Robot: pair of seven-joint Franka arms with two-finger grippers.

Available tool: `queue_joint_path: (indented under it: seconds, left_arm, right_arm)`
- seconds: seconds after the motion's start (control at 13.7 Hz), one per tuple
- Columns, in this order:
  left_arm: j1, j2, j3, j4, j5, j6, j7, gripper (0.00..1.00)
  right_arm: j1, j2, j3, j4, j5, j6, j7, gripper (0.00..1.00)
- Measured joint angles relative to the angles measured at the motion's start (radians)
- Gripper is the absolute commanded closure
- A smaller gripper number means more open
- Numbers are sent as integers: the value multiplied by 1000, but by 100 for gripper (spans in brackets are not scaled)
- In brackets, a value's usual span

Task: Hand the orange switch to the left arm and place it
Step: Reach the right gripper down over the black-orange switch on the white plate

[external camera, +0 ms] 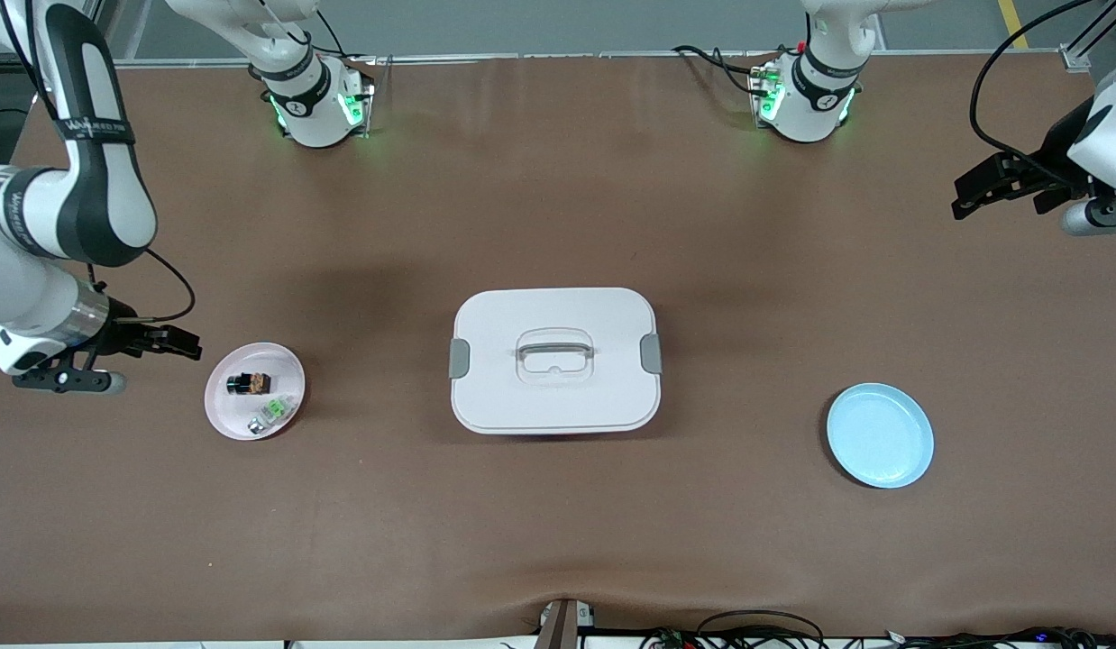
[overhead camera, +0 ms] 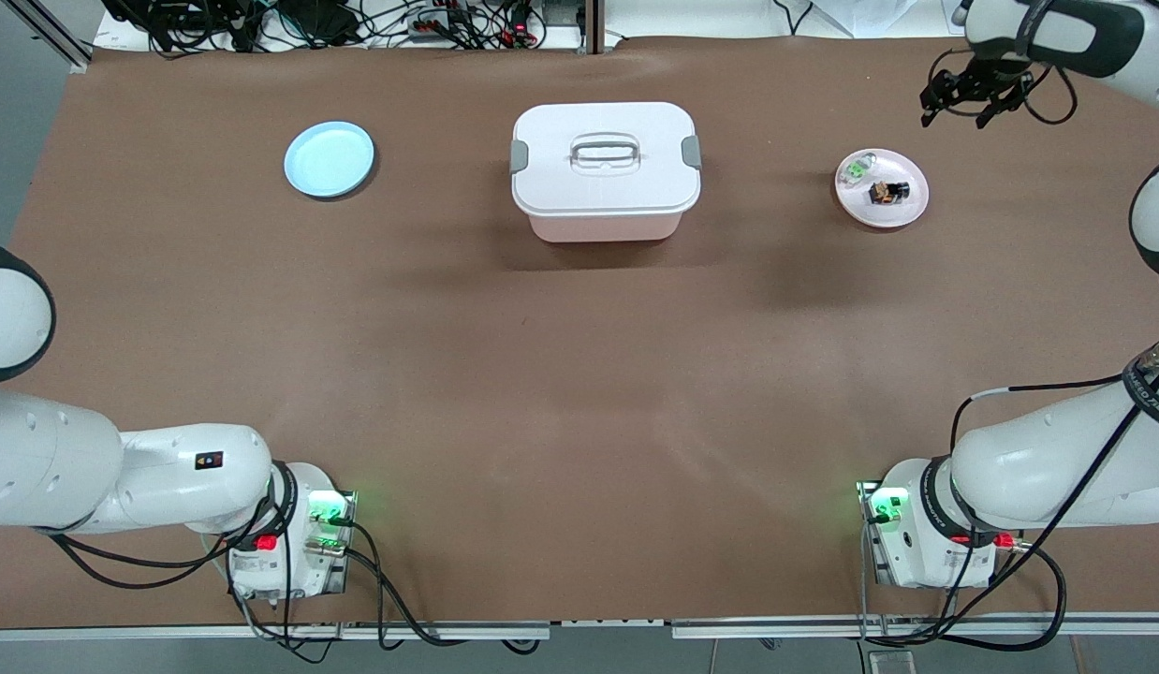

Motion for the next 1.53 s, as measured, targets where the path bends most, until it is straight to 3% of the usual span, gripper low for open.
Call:
queue_joint_path:
  seconds: [0.36, 1.53]
  left_arm:
    - [-1, 0, -1, -2, 0, 0, 0, 0]
    - [0, 0, -1, -3, 0, 1, 0, 0]
  right_arm:
    - [0, 28, 1, -96, 0, 127, -8, 0]
    - [2, 208, 38, -121, 26, 388, -61, 0]
